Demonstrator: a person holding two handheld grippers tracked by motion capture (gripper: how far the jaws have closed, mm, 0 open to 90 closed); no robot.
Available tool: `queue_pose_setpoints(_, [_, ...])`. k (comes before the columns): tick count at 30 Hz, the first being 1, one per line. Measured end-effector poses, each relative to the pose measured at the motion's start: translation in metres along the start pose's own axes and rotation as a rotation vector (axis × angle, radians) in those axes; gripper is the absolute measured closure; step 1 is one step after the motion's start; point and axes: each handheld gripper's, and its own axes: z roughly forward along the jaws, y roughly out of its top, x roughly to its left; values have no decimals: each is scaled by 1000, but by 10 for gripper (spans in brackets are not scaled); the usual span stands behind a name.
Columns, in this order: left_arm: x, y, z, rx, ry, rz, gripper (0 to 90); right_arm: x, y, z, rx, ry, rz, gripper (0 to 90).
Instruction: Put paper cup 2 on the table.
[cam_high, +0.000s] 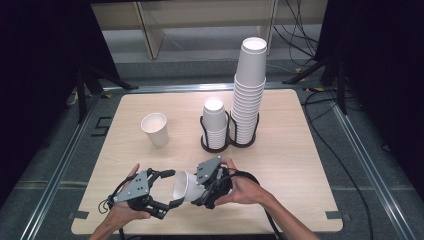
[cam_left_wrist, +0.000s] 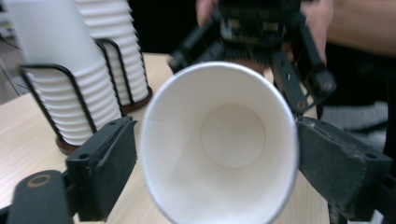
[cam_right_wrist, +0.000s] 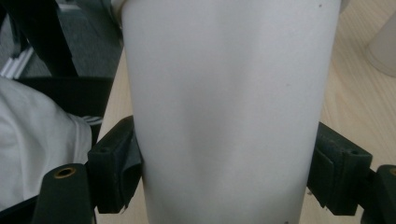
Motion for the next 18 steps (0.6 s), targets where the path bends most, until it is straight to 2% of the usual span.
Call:
queue_pose_setpoints(2, [3, 1, -3, -35, 4, -23, 147, -4, -8, -2, -35, -17, 45, 224])
queue_pose_setpoints(3, [4, 1, -5, -40, 13, -39, 146, -6, -11, -3, -39, -40, 58, 222])
queue_pose_setpoints(4, [6, 0, -4, -68, 19, -55, 146, -8, -15, -4, -59, -57, 89, 222])
queue_pose_setpoints(5, [7, 0, -5, -69, 28, -62, 146, -11, -19, -5, -91, -57, 116, 221])
queue_pose_setpoints(7, [9, -2, -8, -48, 59, -88, 146, -15, -24, -6, -135, -94, 148, 220])
queue_pose_setpoints(10, [13, -6, -7, -56, 78, -150, 146, -20, -28, -11, -189, -126, 182, 220])
queue_pose_setpoints(12, [14, -8, -7, -49, 97, -177, 146, -21, -29, -13, -224, -134, 202, 219])
queue_pose_setpoints(14, [16, -9, -6, -58, 105, -191, 146, -22, -29, -16, -251, -142, 212, 218])
queue_pose_setpoints(16, [17, -11, -6, -86, 96, -206, 146, -22, -30, -18, -271, -153, 218, 218])
queue_pose_setpoints(18, [18, -10, -8, -64, 117, -206, 146, -23, -32, -19, -289, -162, 228, 217])
